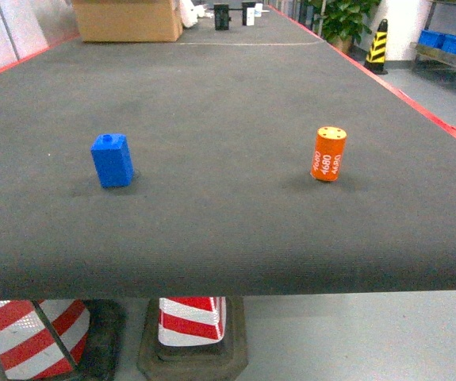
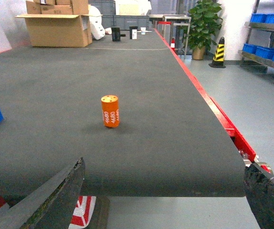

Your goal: Sort blue parts and orange caps into right shelf containers

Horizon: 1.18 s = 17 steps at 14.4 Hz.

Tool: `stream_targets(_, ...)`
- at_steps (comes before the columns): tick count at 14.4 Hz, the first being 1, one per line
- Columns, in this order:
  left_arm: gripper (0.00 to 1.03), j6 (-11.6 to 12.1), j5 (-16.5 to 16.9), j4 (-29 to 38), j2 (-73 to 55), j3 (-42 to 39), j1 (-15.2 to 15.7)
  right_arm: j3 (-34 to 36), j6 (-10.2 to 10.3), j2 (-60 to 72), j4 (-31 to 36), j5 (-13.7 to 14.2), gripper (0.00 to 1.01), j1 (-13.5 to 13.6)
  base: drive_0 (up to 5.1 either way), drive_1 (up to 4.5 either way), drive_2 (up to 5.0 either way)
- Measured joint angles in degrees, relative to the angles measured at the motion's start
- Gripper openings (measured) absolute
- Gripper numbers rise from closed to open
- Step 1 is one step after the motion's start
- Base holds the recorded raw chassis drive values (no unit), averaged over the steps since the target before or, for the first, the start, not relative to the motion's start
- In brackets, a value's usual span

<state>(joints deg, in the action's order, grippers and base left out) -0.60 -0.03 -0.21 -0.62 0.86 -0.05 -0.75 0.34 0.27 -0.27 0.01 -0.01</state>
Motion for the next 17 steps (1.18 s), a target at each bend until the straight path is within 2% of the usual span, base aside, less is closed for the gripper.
stream_targets(17,0.98,0.0,0.0,0.0,0.0,0.0,0.0,0.0,0.0,0.0,0.0,0.0,0.98,0.0,0.0,0.0,0.0)
